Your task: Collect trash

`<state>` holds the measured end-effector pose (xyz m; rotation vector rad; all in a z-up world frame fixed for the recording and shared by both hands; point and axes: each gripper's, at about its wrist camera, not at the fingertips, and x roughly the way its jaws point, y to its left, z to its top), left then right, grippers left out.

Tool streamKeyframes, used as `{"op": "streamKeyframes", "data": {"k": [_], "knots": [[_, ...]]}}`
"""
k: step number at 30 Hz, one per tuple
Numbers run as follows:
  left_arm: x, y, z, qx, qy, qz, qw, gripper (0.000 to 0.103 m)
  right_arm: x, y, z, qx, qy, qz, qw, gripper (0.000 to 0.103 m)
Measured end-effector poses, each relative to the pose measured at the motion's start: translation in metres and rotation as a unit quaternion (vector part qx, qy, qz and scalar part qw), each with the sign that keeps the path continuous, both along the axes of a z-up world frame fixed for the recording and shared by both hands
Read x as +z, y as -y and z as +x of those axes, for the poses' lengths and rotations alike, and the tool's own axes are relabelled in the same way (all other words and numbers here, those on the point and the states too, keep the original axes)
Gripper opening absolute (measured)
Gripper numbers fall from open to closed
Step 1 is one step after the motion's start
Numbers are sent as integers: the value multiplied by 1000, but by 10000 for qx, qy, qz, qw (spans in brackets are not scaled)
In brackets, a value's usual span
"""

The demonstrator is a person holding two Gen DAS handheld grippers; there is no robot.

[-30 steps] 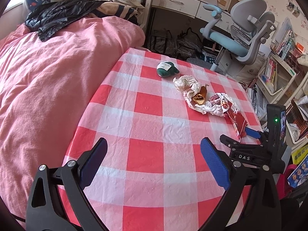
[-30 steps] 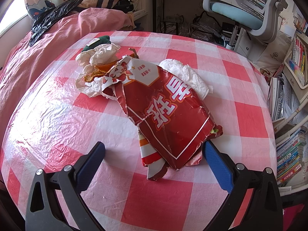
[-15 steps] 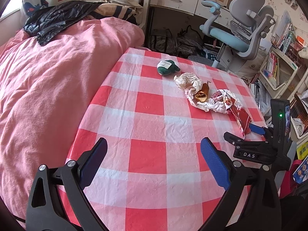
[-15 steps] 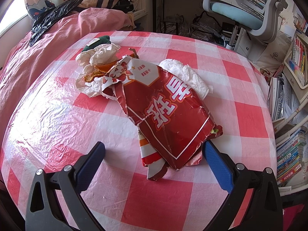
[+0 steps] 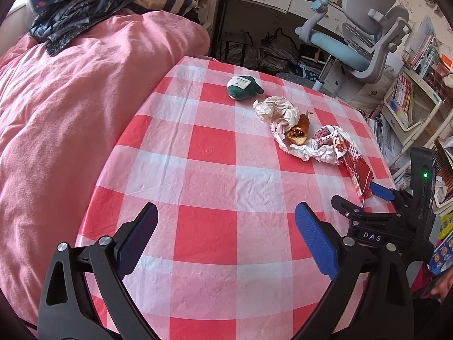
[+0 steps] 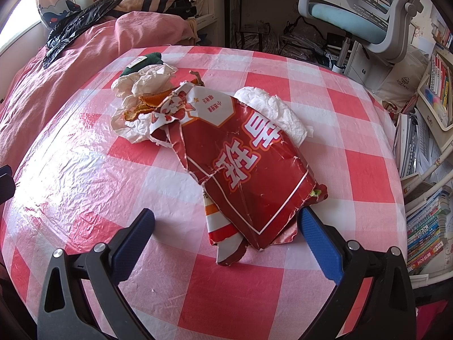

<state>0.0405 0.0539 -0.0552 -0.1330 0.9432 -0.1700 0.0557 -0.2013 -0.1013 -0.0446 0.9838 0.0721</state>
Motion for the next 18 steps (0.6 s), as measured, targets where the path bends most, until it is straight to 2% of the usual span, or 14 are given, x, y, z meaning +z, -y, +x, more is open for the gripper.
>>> {"op": "streamKeyframes", "data": {"k": [5, 10, 18], "knots": [[16, 14, 11, 18, 257, 77, 9996, 94, 0, 0, 0, 0, 0, 0, 10000, 97], [4, 26, 33, 116, 76, 79, 9999, 94, 0, 1, 0, 1, -1, -1, 10000, 97], [-4, 47, 70, 86, 189, 45, 9998, 94, 0, 1, -1, 1, 0, -1, 10000, 97]]}}
